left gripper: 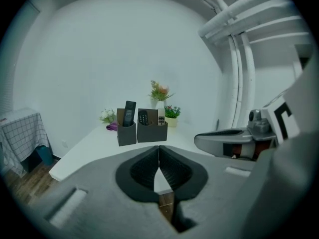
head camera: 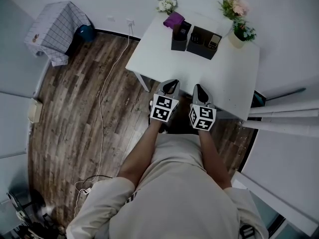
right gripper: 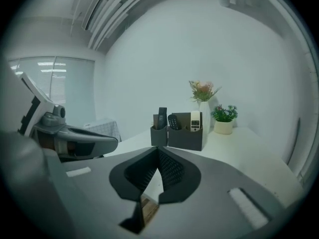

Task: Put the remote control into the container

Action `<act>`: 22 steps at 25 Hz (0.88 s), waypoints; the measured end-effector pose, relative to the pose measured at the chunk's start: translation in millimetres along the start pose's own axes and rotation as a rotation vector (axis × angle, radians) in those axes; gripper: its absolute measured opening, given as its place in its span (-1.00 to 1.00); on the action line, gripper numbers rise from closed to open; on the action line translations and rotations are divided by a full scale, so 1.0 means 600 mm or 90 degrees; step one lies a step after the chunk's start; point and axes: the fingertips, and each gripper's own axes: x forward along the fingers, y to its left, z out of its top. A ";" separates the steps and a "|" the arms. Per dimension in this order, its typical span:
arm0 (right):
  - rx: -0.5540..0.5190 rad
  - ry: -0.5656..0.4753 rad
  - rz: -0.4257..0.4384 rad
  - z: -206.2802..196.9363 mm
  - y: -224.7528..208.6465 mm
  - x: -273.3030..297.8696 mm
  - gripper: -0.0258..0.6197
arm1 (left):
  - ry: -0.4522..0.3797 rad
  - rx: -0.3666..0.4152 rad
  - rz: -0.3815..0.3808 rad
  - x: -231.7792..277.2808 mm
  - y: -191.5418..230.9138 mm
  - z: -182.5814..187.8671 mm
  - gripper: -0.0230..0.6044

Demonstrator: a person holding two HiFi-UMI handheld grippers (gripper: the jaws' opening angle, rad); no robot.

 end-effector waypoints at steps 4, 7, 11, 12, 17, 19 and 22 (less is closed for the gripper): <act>0.003 0.018 -0.007 -0.009 -0.016 0.000 -0.91 | 0.007 -0.006 0.003 0.005 -0.001 -0.002 -0.92; -0.002 0.023 -0.015 -0.013 -0.025 0.000 -0.92 | 0.018 -0.004 0.009 0.008 0.000 -0.008 -0.92; 0.000 0.025 -0.023 -0.017 -0.032 -0.002 -0.92 | 0.028 0.001 0.017 0.006 0.001 -0.015 -0.92; 0.000 0.025 -0.025 -0.017 -0.033 -0.002 -0.92 | 0.028 0.003 0.019 0.005 0.002 -0.014 -0.92; -0.003 0.037 -0.027 -0.024 -0.035 0.003 -0.92 | 0.024 0.004 0.026 0.001 0.009 -0.012 -0.92; -0.003 0.039 -0.027 -0.023 -0.034 0.005 -0.92 | 0.025 0.004 0.027 0.000 0.011 -0.011 -0.92; -0.007 0.037 -0.023 -0.018 -0.031 0.008 -0.92 | 0.021 0.002 0.028 -0.001 0.016 -0.006 -0.92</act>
